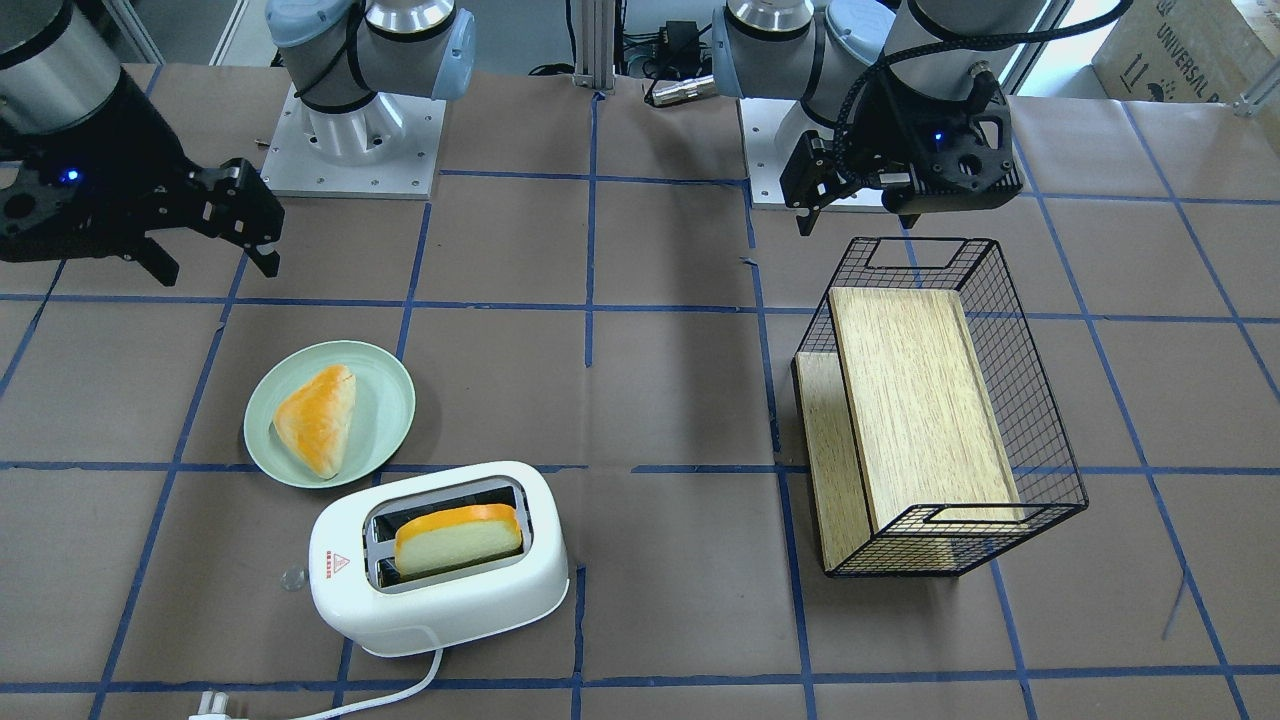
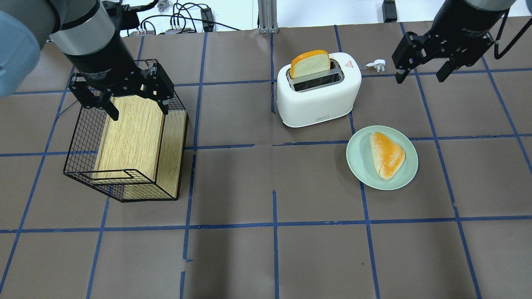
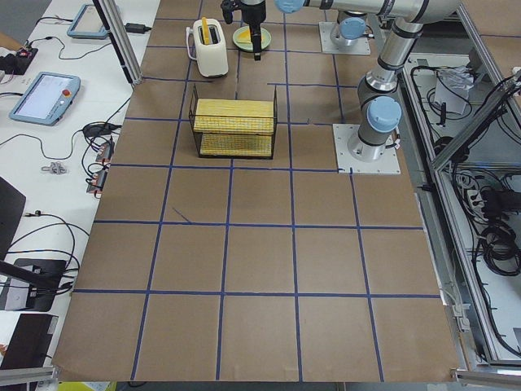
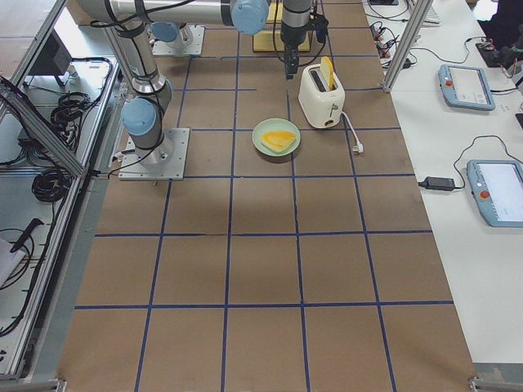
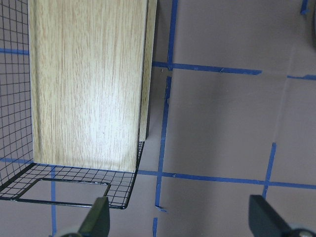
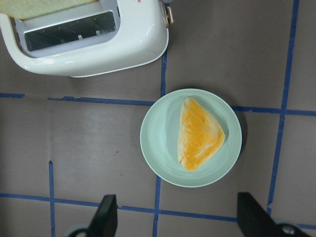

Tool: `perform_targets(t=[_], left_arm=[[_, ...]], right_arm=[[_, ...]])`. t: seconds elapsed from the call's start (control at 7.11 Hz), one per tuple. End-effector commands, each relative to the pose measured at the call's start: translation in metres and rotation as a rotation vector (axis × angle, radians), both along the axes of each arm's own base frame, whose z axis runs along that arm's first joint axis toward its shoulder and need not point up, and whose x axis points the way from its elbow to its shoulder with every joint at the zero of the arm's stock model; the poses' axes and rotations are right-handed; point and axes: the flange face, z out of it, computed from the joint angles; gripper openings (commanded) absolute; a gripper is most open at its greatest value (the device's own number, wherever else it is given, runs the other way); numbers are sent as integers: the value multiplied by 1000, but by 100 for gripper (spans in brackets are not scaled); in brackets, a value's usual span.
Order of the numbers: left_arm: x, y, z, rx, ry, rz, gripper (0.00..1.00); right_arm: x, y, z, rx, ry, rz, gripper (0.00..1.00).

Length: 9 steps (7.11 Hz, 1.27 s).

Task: Press toaster with right arm
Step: 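Move the right gripper toward the lever on the toaster's side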

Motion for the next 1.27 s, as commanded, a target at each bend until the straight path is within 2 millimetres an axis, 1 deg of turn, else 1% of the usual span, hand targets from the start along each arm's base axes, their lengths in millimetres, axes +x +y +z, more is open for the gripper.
perform_targets(t=[0.0,0.14,0.42,0.7,0.84,0.98,1.12], left_arm=[[0,0,0,-1,0,0,100],[0,0,0,0,0,0,100],[0,0,0,0,0,0,100],[0,0,0,-1,0,0,100],[0,0,0,0,0,0,100],[0,0,0,0,0,0,100],[1,0,0,-1,0,1,100]], right_arm=[[-43,-35,-15,-47,-121,85,5],[-47,-53,-30,-40,-157,87,5],[-55,-106,-76,-24,-237,107,5],[-59,-151,-120,-2,-322,114,5],[-56,-167,-136,10,-333,121,5],[-53,-177,-146,13,-363,121,5],[-54,-183,-163,30,-378,116,5]])
